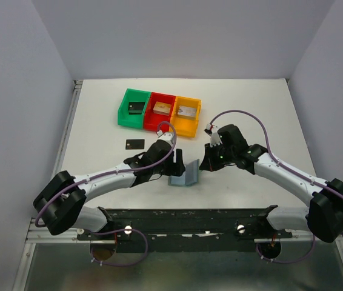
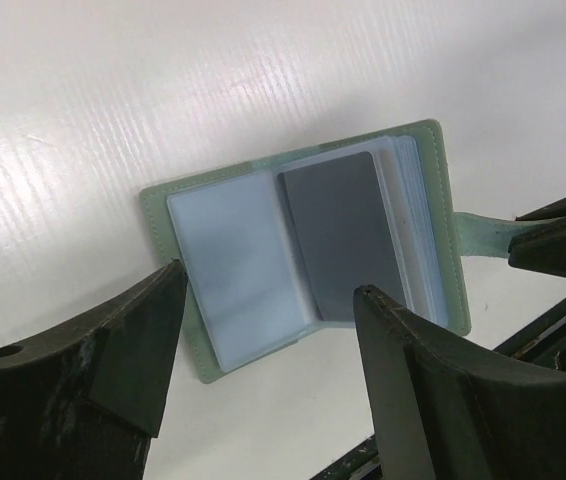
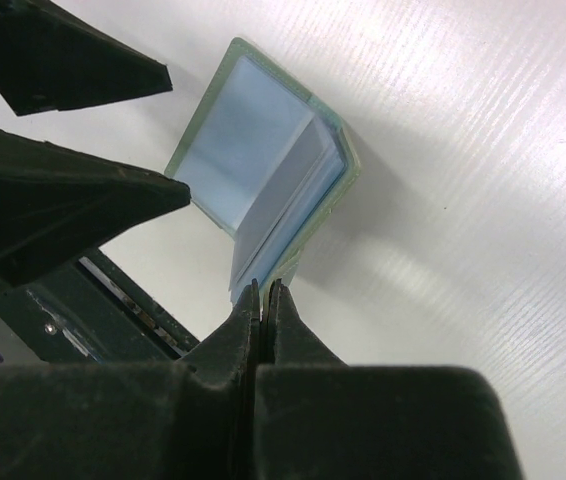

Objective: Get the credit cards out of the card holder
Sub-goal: Remove the credit card from the card holder.

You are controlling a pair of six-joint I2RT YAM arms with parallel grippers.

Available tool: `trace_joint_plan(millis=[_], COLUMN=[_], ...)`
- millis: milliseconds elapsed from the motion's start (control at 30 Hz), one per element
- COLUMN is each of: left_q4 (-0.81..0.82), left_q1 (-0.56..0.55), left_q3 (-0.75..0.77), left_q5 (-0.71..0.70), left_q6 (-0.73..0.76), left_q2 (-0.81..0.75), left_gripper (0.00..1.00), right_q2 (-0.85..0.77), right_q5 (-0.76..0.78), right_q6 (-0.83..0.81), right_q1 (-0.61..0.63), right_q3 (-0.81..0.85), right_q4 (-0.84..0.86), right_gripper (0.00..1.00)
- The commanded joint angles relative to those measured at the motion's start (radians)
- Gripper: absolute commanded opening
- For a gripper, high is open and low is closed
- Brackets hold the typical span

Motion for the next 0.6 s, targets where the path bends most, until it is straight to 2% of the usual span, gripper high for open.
trace_joint_plan(millis=[0, 133, 233, 567], left_q4=[0.04, 0.039, 0.08, 0.074], left_q1=[0.01, -0.015, -0.03, -0.042], left_q3=[0.005, 0.057, 0.055, 0.083], left_q5=[0.084, 0.141, 0.154, 0.154], left_q6=[0.046, 0.06, 0.052, 0.055], left_q2=[0.003, 0.088, 0.099, 0.125], left_gripper=[0.8, 0.81, 0.82, 0.88], right_q2=[-0.004, -0.004, -0.007, -0.006], right_q5=[-0.017, -0.018, -0.017, -0.017], right_q6=[-0.009, -0.006, -0.007, -0.012], right_q1=[-0.005, -0.003, -0.005, -0.005], right_q3=[0.023, 0.032, 0.032, 0.04], right_q4=[-0.01, -0.017, -0.023, -0.029], right_gripper=[0.0, 0.0, 0.0, 0.0])
